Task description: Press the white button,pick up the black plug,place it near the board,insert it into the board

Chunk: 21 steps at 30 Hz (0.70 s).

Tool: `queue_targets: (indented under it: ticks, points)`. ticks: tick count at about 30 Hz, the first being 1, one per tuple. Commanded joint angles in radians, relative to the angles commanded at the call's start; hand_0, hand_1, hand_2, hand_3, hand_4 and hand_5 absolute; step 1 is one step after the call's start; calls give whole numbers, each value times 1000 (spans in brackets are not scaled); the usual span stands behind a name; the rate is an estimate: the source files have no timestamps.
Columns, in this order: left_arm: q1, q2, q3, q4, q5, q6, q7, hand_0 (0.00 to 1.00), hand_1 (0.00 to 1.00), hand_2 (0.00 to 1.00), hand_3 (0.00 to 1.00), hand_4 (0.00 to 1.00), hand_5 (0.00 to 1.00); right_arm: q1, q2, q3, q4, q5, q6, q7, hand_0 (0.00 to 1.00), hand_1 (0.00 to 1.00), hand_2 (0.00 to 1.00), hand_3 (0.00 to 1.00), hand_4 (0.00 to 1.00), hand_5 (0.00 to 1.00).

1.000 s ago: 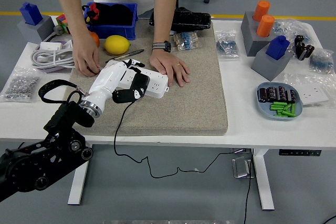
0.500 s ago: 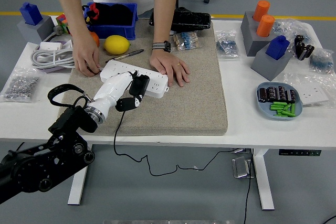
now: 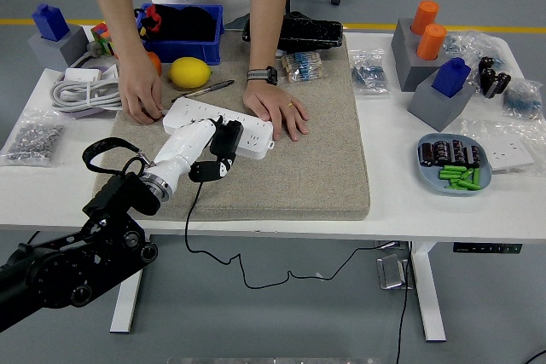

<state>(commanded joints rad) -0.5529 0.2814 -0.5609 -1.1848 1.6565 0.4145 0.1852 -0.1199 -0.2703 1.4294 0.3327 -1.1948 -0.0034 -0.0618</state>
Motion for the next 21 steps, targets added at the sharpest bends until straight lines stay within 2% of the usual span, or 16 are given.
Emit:
queue_targets:
  ticks: [21]
  points:
    - [-27,-23,33,85,-8,-4,-7,902,880,812,805,619,2,1,1,1,-1,2,1,5,869,743,734,687,871,485]
